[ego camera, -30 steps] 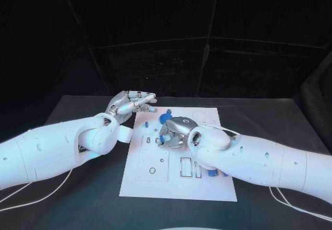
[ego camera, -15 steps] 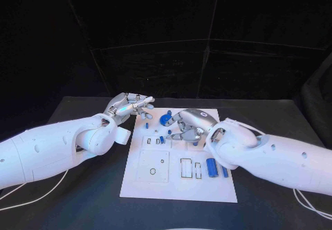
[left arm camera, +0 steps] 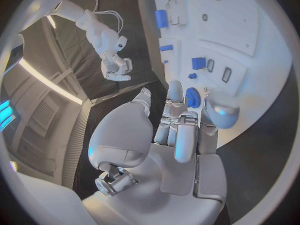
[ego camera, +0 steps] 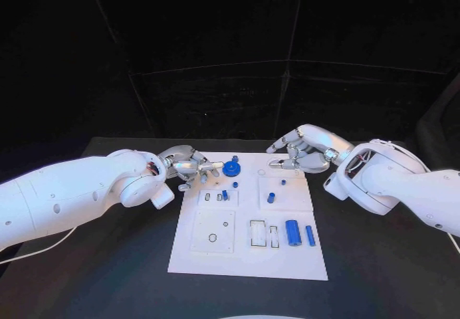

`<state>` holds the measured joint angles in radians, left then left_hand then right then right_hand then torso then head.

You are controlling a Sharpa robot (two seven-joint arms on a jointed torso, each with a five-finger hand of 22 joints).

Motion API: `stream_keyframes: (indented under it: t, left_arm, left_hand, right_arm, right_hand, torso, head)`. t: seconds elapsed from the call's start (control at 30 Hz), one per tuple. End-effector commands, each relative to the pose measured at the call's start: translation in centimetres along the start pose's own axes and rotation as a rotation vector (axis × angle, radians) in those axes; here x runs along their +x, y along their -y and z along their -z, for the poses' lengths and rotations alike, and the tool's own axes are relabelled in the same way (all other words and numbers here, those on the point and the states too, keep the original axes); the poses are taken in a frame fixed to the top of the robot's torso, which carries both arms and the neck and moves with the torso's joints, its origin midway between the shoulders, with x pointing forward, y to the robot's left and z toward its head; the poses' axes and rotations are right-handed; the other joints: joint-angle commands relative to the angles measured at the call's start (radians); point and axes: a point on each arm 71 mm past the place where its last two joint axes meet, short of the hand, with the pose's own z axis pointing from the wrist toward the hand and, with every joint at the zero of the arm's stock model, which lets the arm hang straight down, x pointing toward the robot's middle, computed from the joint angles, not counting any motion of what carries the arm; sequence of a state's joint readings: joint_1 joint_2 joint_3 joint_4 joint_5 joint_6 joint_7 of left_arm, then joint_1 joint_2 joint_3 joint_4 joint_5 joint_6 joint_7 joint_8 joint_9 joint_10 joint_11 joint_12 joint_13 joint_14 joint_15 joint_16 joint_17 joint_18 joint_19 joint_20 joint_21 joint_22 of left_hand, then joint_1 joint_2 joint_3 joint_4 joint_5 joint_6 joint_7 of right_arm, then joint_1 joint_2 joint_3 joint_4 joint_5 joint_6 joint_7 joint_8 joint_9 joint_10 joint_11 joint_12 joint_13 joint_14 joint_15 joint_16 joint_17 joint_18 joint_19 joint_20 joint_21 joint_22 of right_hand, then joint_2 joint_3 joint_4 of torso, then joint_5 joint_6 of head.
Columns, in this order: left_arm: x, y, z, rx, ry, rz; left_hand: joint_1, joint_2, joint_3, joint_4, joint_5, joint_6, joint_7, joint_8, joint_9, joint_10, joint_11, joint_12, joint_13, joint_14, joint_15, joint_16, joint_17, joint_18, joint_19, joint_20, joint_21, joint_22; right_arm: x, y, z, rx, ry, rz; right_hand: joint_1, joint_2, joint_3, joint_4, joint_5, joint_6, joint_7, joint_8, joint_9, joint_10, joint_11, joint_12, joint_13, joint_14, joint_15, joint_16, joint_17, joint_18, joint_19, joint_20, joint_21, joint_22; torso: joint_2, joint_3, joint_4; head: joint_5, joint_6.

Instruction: Assemble the parts on the task board

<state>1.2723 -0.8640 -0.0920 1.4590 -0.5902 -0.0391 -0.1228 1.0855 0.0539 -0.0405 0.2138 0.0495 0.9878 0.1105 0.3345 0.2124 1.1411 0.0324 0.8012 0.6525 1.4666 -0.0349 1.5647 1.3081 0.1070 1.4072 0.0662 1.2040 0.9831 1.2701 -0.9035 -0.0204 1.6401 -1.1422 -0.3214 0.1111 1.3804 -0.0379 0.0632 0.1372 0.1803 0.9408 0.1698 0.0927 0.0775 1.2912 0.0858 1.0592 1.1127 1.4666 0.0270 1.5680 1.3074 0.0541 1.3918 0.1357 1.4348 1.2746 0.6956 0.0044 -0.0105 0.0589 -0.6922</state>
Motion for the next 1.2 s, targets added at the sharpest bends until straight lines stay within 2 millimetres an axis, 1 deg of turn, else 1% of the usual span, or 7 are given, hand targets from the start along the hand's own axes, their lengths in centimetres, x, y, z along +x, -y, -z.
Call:
stream_keyframes:
  t: [0.03,0.2,0.3,0.5,0.73,1.03,1.2]
  left_arm:
    - [0.0,-0.5,-0.4,-0.233,-0.076,-0.291]
    - [-0.3,1.1,-1.8,-0.268,-0.07,-0.435]
    - [-0.1,2.1,-2.6,-0.272,-0.068,-0.477]
    - [0.3,3.1,-3.9,-0.281,-0.07,-0.532]
    - [1.1,3.5,-4.9,-0.305,-0.111,-0.586]
    - [2.0,3.4,-5.9,-0.339,-0.166,-0.641]
    - [2.5,3.7,-6.3,-0.338,-0.176,-0.652]
  left_hand:
    - [0.001,0.023,-0.02,0.011,-0.002,-0.005,-0.01,0.044,0.03,0.023,-0.007,0.111,0.111,0.104,-0.008,0.006,0.263,-0.022,0.022,-0.004,0.062,0.087]
    - [0.014,0.048,-0.061,0.02,-0.004,-0.026,-0.026,0.145,0.112,0.079,-0.021,0.285,0.297,0.104,-0.021,0.006,0.263,-0.031,0.027,-0.013,0.116,0.159]
    - [0.004,0.051,-0.091,0.03,-0.003,-0.041,-0.032,0.191,0.155,0.09,-0.024,0.327,0.345,0.104,-0.022,0.006,0.263,-0.032,0.025,-0.016,0.129,0.177]
    - [-0.029,0.049,-0.145,0.061,-0.004,-0.059,-0.041,0.244,0.209,0.108,-0.033,0.367,0.392,0.104,-0.031,0.006,0.263,-0.038,0.031,-0.022,0.154,0.215]
    - [-0.035,0.052,-0.18,0.068,-0.003,-0.075,-0.045,0.273,0.244,0.116,-0.038,0.383,0.412,0.104,-0.033,0.006,0.263,-0.041,0.034,-0.028,0.169,0.237]
    - [-0.031,0.056,-0.186,0.066,-0.003,-0.082,-0.045,0.279,0.253,0.113,-0.038,0.381,0.411,0.104,-0.034,0.006,0.263,-0.042,0.035,-0.028,0.172,0.242]
    - [-0.028,0.057,-0.189,0.064,-0.003,-0.084,-0.045,0.281,0.257,0.112,-0.038,0.381,0.411,0.104,-0.034,0.006,0.263,-0.042,0.035,-0.028,0.173,0.244]
  right_arm:
    - [-0.5,0.5,0.2,0.015,-0.003,-0.082]
    - [-1.0,1.1,0.4,0.039,0.005,-0.082]
    - [-1.1,1.3,0.4,0.05,0.006,-0.082]
    - [-1.1,1.5,0.3,0.064,0.004,-0.08]
    - [-1.0,1.6,0.1,0.073,0.0,-0.079]
    - [-0.9,1.6,-0.2,0.079,0.0,-0.078]
    - [-0.8,1.6,-0.4,0.078,-0.001,-0.078]
  right_hand:
    - [0.009,0.0,-0.004,-0.002,0.005,0.006,-0.001,0.007,0.001,-0.008,-0.001,-0.008,-0.004,0.104,0.005,0.003,0.263,0.012,-0.009,0.002,-0.005,-0.006]
    - [0.015,-0.001,-0.005,-0.005,0.007,0.008,-0.002,0.008,0.001,-0.009,-0.002,-0.01,-0.007,0.104,0.004,0.003,0.263,0.014,-0.015,0.002,-0.01,-0.015]
    - [0.019,-0.002,-0.007,-0.007,0.007,0.009,-0.002,0.008,0.001,-0.009,-0.002,-0.012,-0.008,0.104,0.004,0.003,0.263,0.015,-0.018,0.001,-0.013,-0.021]
    - [0.019,-0.003,-0.008,-0.007,0.007,0.01,-0.003,0.009,0.001,-0.01,-0.002,-0.013,-0.009,0.104,0.004,0.003,0.263,0.016,-0.021,0.001,-0.015,-0.025]
    - [0.019,-0.003,-0.009,-0.007,0.007,0.011,-0.003,0.009,0.001,-0.01,-0.002,-0.014,-0.01,0.104,0.003,0.003,0.263,0.017,-0.024,0.001,-0.017,-0.029]
    - [0.024,-0.003,-0.013,-0.006,0.024,0.012,-0.003,0.01,0.001,-0.009,-0.003,-0.017,-0.014,0.104,0.002,0.003,0.263,0.018,-0.028,0.0,-0.022,-0.036]
    - [0.025,-0.002,-0.014,-0.006,0.03,0.012,-0.004,0.01,0.001,-0.01,-0.003,-0.02,-0.016,0.104,0.002,0.003,0.263,0.019,-0.029,0.0,-0.024,-0.039]
  torso:
    - [-0.012,0.0051,-0.0019]
    - [-0.018,0.0086,-0.0031]
    - [-0.016,0.0079,-0.0035]
    - [-0.016,0.0077,-0.0031]
    - [-0.014,0.0077,-0.0006]
    - [-0.014,0.0065,-0.0028]
    - [-0.014,0.0057,-0.001]
  head:
    - [0.005,-0.004]
    - [0.004,-0.008]
    - [0.003,-0.008]
    - [0.004,-0.011]
    - [0.006,-0.014]
    - [0.011,-0.021]
    - [0.01,-0.024]
